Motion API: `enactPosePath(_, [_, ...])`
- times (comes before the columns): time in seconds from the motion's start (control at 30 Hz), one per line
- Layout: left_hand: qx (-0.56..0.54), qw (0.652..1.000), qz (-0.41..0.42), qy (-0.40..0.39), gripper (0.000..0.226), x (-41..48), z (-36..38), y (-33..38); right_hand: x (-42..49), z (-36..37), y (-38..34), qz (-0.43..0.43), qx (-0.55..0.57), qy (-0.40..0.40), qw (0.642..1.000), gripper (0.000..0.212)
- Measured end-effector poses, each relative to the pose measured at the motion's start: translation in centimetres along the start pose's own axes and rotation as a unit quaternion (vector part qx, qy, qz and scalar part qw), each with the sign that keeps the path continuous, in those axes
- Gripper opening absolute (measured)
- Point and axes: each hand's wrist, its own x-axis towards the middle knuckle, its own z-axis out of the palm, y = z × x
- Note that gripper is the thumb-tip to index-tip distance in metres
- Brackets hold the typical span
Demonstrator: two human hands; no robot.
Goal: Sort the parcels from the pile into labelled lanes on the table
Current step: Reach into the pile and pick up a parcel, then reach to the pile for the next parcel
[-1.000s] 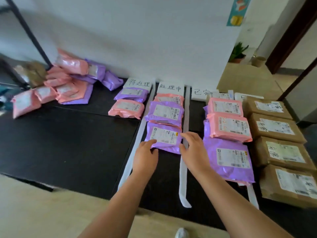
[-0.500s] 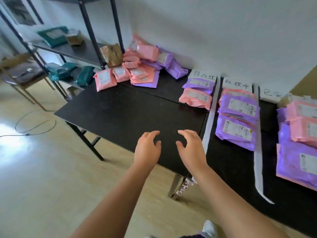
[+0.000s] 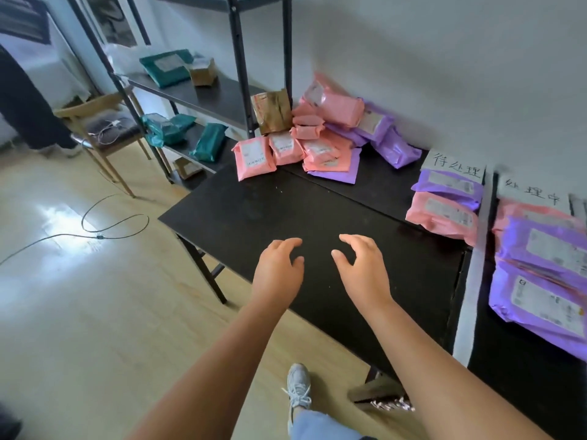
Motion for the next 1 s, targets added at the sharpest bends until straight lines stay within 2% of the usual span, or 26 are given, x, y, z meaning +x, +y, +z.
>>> enactPosePath(0.43, [0.019, 1.0, -0.001, -0.001, 0.04, 16.9, -2.8, 0.1, 15.6, 5.6, -3.3, 0.023, 0.012, -0.02, 0.999, 0.038])
enactPosePath(0.83, [-0.028, 0.997, 0.03, -0.071, 0.04, 31.3, -2.8, -1.2, 24.9, 7.1, -4.9, 0.09, -0.018, 0.071, 0.993, 0.038])
enactPosePath(1.0, [-0.027, 0.991, 0.071, -0.109, 0.04, 38.2, -4.4, -2.4, 29.4, 9.7, -7.6, 0.125, -0.042, 0.096, 0.987, 0.036])
